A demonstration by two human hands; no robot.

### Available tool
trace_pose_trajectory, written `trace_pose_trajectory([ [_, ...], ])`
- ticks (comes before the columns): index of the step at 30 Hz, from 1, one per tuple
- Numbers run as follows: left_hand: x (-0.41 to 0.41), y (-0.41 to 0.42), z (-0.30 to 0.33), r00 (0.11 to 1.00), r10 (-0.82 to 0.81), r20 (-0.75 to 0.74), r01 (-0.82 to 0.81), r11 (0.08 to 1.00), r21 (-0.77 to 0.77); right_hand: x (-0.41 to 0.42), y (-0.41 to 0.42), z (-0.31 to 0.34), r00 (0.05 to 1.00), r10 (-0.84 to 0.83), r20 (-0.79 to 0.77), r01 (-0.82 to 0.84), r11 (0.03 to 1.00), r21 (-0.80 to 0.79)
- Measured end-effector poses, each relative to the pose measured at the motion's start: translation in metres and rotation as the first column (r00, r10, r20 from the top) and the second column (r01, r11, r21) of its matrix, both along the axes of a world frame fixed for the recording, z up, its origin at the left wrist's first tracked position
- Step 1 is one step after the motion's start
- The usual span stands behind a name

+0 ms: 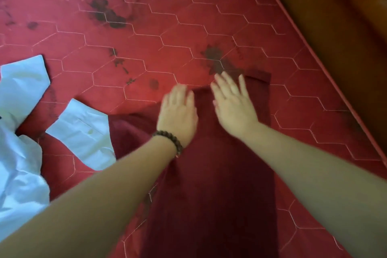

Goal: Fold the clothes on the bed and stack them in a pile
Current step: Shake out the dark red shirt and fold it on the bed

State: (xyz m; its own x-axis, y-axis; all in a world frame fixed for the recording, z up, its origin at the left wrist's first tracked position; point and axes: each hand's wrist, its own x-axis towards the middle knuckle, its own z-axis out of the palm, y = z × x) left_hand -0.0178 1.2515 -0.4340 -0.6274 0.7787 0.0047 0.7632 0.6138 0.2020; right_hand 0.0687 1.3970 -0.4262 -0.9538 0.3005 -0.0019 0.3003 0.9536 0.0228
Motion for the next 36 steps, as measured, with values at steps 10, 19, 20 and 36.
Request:
trace_pose_trajectory([
  [10, 0.054, -0.014, -0.058, 1.0, 0.014, 0.023, -0.01, 0.987, -0.157, 0.05, 0.022, -0.055, 0.977, -0.183, 0.108, 0.191, 0.98, -0.065],
  [19, 0.056, -0.023, -0.045, 0.998, -0.029, 0.058, 0.037, 0.989, -0.142, 0.068, -0.026, -0.038, 0.934, -0.357, 0.013, 0.357, 0.932, -0.067],
  [20, 0.062, -0.03, -0.042, 0.998, -0.049, 0.044, 0.054, 0.992, -0.114, 0.076, -0.048, -0.037, 0.958, -0.286, -0.018, 0.283, 0.953, -0.108],
  [36, 0.168, -0.177, -0.046, 0.986, -0.132, 0.098, 0.149, 0.969, -0.195, 0.228, -0.197, -0.049, 0.88, -0.463, 0.103, 0.475, 0.856, -0.205],
])
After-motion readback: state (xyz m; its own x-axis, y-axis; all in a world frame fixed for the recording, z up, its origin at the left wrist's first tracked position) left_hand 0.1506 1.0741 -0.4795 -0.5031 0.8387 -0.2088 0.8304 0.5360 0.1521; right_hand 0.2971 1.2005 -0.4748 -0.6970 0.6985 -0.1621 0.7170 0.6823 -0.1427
